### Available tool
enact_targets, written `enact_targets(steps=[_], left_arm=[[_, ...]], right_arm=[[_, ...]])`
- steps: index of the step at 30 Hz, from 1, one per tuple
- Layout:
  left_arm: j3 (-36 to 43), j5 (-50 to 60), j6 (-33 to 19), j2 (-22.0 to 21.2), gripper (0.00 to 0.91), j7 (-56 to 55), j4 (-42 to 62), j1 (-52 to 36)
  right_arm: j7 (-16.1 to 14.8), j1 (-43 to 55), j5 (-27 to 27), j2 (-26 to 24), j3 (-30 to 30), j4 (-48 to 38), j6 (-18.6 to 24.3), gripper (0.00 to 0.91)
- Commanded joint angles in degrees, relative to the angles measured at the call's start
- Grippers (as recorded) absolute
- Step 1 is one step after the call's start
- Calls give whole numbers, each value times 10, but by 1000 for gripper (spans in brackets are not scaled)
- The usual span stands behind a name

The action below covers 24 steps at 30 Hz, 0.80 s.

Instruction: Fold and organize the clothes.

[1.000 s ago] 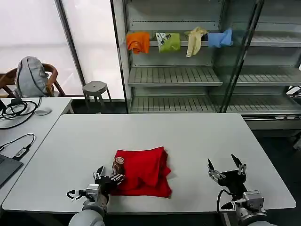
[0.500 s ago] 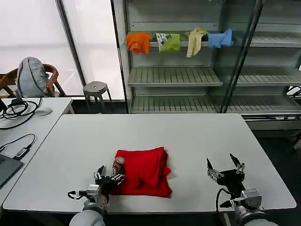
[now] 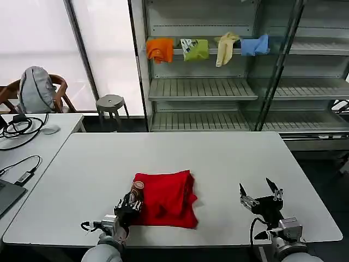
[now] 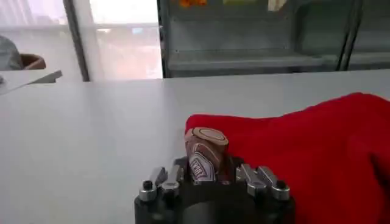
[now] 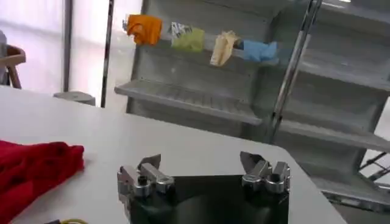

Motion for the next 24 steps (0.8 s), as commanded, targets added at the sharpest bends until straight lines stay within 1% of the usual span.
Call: enact_targets(steps=[1, 5, 7, 9, 13, 15, 16, 18, 19, 20, 21, 22, 24], left_arm=[[-3, 0, -8, -1, 10, 13, 7, -1], [-10, 0, -14, 1, 10, 23, 9, -2], [-18, 0, -26, 3, 20, 32, 9, -1], [-29, -4, -26, 6, 10, 37, 4, -2], [-93, -33, -16, 33, 10, 67, -31, -1], [-134, -60, -2, 58, 20, 79, -56, 2], [-161, -68, 7, 74, 10, 89, -62, 5], [-217, -88, 23, 113, 10, 109, -72, 11], [-243, -101, 24, 133, 10, 121, -72, 13], [-282, -111, 24, 147, 10, 131, -69, 20], [-324, -112, 24, 170, 10, 142, -66, 28], [-347, -108, 24, 177, 10, 149, -60, 31], [-398, -103, 24, 213, 20, 170, -47, 55]], right_arm=[[0, 0, 0, 1, 0, 0, 0, 907], [0, -2, -1, 3, 0, 0, 0, 907], [0, -3, -1, 4, 0, 1, 0, 907], [1, -2, -1, 5, 0, 1, 0, 907], [0, 1, -2, 5, -2, 4, 0, 907], [0, 1, -1, 4, -3, 6, 0, 907], [0, 2, -1, 4, -3, 6, 0, 907], [0, 4, -1, 4, -4, 6, 0, 907], [0, 4, -1, 5, -5, 6, 0, 907], [0, 5, -1, 5, -6, 5, 1, 907], [0, 7, -1, 6, -9, 5, 2, 907], [0, 9, -1, 8, -11, 4, 3, 907], [1, 13, -1, 11, -17, 3, 3, 907]])
